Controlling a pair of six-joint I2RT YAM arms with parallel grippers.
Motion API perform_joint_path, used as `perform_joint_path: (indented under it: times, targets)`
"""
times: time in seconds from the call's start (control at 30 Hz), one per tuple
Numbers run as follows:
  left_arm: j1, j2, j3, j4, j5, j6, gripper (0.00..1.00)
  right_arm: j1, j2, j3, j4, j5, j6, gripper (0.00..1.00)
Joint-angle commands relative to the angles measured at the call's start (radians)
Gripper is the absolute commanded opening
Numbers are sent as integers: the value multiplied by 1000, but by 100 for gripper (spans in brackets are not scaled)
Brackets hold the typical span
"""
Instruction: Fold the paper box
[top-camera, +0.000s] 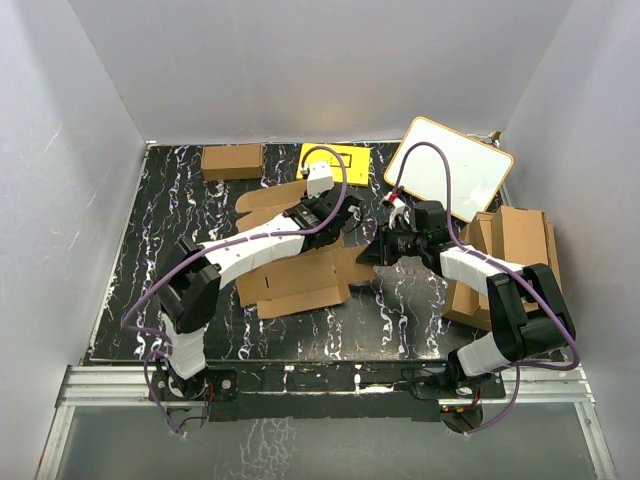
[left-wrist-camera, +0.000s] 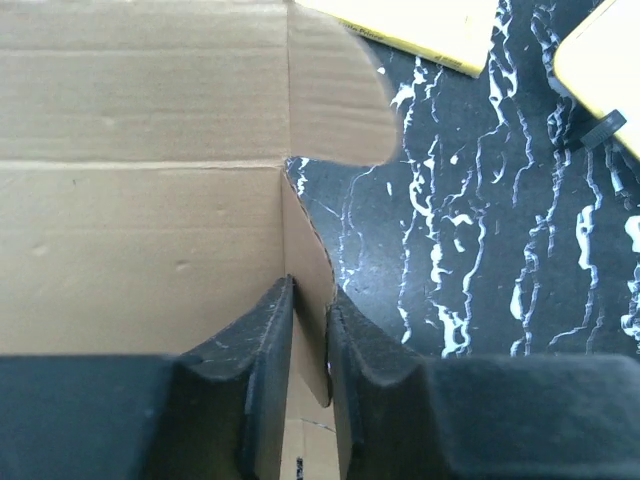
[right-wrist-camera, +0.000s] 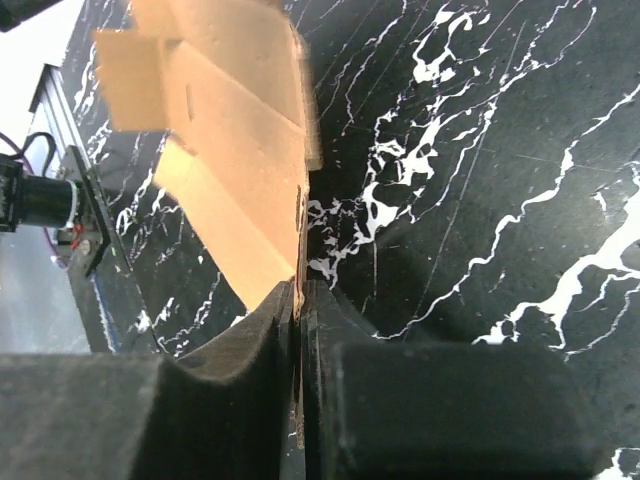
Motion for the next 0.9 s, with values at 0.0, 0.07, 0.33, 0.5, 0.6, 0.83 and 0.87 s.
perform_joint_path:
  times: [0.0, 0.07, 0.33, 0.5, 0.6, 0.83, 0.87]
  targets:
    - [-9, -118, -80, 118, 21, 60, 28, -7, -30, 50, 40, 20, -18, 8]
    - [-8, -192, -172, 225, 120, 143, 47, -18, -41, 51, 42, 3, -27, 8]
    - [118, -662, -593, 448, 485, 322, 93, -65, -57, 73, -26, -102, -178, 8]
    - [393, -938, -802, 453, 808, 255, 97, -78, -52, 81, -63, -166, -253, 8]
    - [537, -993, -865, 458, 974, 183, 97, -82, -48, 83, -80, -184, -282, 8]
    - [806, -918, -1004, 641, 1318, -11, 97, -89, -40, 90, -108, -201, -326, 8]
    - [844, -916, -1028, 686, 1355, -31, 97, -92, -40, 90, -110, -203, -327, 8]
